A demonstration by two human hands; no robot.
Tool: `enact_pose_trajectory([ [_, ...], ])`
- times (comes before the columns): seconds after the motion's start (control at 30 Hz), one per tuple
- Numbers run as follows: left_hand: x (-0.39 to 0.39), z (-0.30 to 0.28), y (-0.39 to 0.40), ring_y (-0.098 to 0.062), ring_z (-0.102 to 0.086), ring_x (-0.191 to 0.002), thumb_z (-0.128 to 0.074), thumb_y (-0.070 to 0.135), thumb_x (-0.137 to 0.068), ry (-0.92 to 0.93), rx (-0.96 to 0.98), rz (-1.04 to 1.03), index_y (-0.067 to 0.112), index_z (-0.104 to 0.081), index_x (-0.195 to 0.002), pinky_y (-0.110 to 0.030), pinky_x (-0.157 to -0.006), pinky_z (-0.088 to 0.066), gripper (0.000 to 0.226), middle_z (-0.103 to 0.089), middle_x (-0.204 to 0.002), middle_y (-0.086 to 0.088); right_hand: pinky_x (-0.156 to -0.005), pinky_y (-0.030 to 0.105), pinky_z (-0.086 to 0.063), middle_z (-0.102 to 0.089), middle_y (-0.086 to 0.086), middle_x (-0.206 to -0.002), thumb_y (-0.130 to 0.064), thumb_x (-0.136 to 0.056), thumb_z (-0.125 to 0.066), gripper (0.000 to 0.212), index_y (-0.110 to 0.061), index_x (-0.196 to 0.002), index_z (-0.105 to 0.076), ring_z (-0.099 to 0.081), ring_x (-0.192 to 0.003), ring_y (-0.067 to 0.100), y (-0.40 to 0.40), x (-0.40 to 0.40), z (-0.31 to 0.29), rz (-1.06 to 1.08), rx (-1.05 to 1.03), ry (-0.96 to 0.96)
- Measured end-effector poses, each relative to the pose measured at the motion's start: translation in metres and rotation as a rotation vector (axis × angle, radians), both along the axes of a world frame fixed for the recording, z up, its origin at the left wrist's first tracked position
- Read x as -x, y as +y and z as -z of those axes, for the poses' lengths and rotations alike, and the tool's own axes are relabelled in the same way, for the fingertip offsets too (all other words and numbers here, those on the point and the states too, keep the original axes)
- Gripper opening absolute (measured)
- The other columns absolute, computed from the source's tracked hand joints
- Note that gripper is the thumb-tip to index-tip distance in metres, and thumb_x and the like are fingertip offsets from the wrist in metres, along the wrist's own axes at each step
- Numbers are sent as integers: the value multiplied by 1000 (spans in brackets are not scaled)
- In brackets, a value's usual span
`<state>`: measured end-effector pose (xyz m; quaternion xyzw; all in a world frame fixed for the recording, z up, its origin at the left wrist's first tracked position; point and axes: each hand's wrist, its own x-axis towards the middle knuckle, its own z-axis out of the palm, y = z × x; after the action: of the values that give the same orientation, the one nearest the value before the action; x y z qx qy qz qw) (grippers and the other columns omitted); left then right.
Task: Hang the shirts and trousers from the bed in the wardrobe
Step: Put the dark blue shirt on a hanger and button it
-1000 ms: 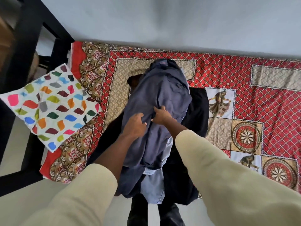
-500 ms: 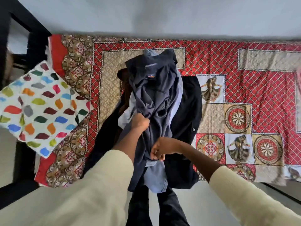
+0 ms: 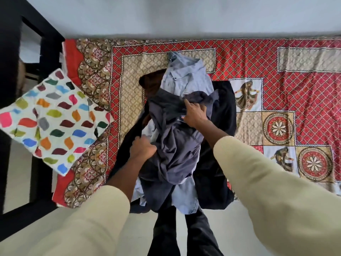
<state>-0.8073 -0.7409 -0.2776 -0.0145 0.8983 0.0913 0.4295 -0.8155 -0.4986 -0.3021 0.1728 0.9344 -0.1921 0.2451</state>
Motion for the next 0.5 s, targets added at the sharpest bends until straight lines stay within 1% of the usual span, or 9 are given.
enact_pose_trajectory([
  [0.03,10,-1,2,-37,-51,-116,-62,29,-87,121,-71,1,10,-49,-132,-46,-94,-46,51,-48,-132,-16,-104,47,-26,-55,10,-132,-26,-90,-58,47,-13,-134,-48,-39,-131,33,1,0,1,26,7,11],
  [0.07,19,-4,5,-37,-50,-119,-62,25,-88,230,-141,15,10,-46,-136,-47,-97,-45,52,-47,-134,-16,-103,45,-26,-58,11,-126,-21,-88,-57,37,-13,-124,-57,-41,-127,33,1,-1,2,48,-3,58],
  [0.13,37,-11,15,-35,-48,-122,-63,16,-89,399,-249,82,9,-45,-139,-46,-101,-43,54,-47,-137,-16,-104,41,-25,-57,10,-126,-19,-88,-57,37,-15,-124,-64,-40,-126,33,-2,-7,0,82,14,138],
  [0.2,50,-17,26,-34,-46,-125,-66,14,-88,499,-313,209,10,-43,-141,-42,-103,-42,58,-47,-138,-15,-100,38,-27,-61,10,-120,-14,-89,-56,35,-15,-122,-66,-47,-121,34,-6,-16,-7,91,86,230],
  [0.3,61,-31,46,-31,-38,-134,-72,16,-86,475,-401,431,12,-35,-149,-41,-111,-36,73,-42,-145,-12,-81,36,-38,-69,14,-104,-11,-91,-56,23,-10,-114,-60,-59,-100,38,-15,-26,-31,168,202,336],
  [0.37,61,-42,57,-31,-33,-138,-71,14,-85,444,-469,543,15,-32,-151,-40,-115,-31,77,-39,-149,-12,-73,33,-44,-70,13,-102,-10,-91,-61,21,-8,-112,-59,-62,-95,35,-19,-32,-56,239,301,393],
  [0.43,60,-56,64,-31,-33,-139,-70,14,-84,433,-517,617,15,-37,-149,-39,-115,-28,72,-41,-149,-12,-78,20,-45,-70,8,-105,-3,-88,-63,25,-9,-111,-68,-64,-99,24,-21,-37,-85,231,396,468],
  [0.47,59,-64,67,-33,-38,-136,-70,14,-83,439,-551,645,11,-46,-143,-40,-114,-30,65,-46,-144,-14,-82,17,-45,-69,6,-106,-1,-86,-64,27,-9,-110,-71,-63,-100,21,-20,-39,-101,196,406,504],
  [0.5,60,-72,69,-36,-44,-130,-71,14,-80,442,-589,665,7,-54,-134,-42,-110,-36,56,-53,-135,-16,-85,20,-45,-67,7,-106,0,-85,-64,27,-9,-109,-73,-62,-99,20,-19,-41,-113,154,391,525],
])
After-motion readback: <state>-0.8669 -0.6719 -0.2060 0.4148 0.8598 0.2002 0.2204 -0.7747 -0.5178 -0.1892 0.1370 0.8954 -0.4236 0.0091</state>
